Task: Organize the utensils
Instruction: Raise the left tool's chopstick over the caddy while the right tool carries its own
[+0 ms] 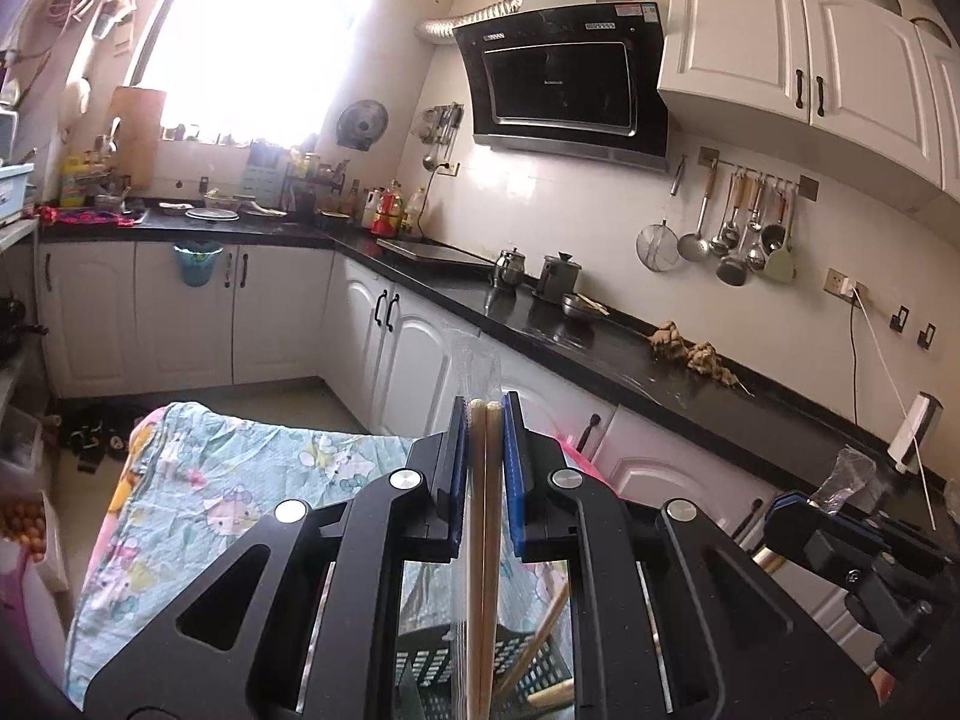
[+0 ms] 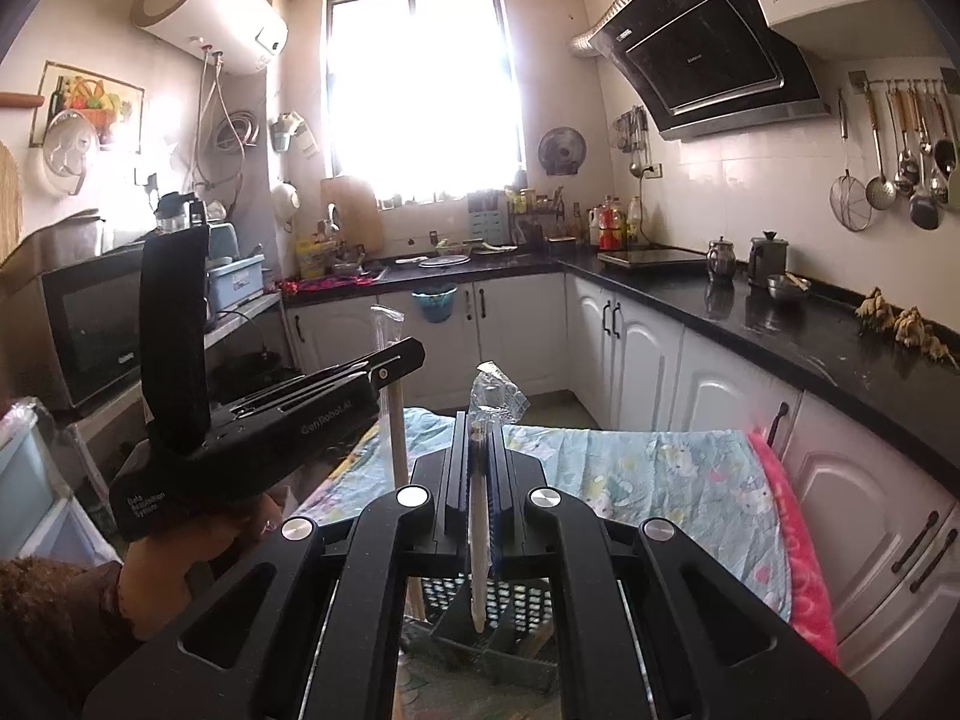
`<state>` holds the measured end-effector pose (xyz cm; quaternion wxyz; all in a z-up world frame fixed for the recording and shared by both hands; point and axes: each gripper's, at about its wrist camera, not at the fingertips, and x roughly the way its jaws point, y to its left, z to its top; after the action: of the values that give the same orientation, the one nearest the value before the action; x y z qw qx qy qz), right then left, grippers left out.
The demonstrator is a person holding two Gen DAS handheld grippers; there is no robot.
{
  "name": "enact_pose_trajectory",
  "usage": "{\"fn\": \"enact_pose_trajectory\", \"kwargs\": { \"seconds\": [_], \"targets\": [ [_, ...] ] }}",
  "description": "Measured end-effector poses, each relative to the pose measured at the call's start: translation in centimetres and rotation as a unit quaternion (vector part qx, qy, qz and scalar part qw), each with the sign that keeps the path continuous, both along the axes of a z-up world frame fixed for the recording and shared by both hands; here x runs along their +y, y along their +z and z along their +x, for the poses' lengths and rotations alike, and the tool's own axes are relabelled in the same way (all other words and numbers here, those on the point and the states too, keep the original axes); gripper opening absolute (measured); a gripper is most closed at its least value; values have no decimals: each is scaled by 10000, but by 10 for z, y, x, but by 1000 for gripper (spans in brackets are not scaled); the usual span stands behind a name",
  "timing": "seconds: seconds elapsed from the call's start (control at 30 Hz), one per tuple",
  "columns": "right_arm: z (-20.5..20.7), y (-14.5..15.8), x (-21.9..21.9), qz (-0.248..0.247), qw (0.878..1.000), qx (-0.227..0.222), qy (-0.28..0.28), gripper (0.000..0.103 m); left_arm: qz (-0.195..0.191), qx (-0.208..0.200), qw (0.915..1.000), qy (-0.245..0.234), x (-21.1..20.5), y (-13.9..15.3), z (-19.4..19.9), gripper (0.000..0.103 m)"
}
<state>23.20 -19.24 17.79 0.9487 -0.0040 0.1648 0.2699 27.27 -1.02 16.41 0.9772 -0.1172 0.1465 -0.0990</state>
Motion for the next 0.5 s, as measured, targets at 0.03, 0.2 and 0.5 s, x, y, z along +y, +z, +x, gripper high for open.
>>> {"fn": "enact_pose_trajectory", "kwargs": {
  "seconds": [0.03,0.2,0.5],
  "targets": [
    [2,-2,0,-21,10000,-4,-25,5,0,-12,10000,0,0,-2,1,7],
    [14,-18,1,-157,9998,59,-120,5,28,-46,10000,13,-2,-15,7,7],
    [33,-48,-7,-91,9990,366,-247,5,46,-130,9999,-39,-9,-41,18,7]
  ]
}}
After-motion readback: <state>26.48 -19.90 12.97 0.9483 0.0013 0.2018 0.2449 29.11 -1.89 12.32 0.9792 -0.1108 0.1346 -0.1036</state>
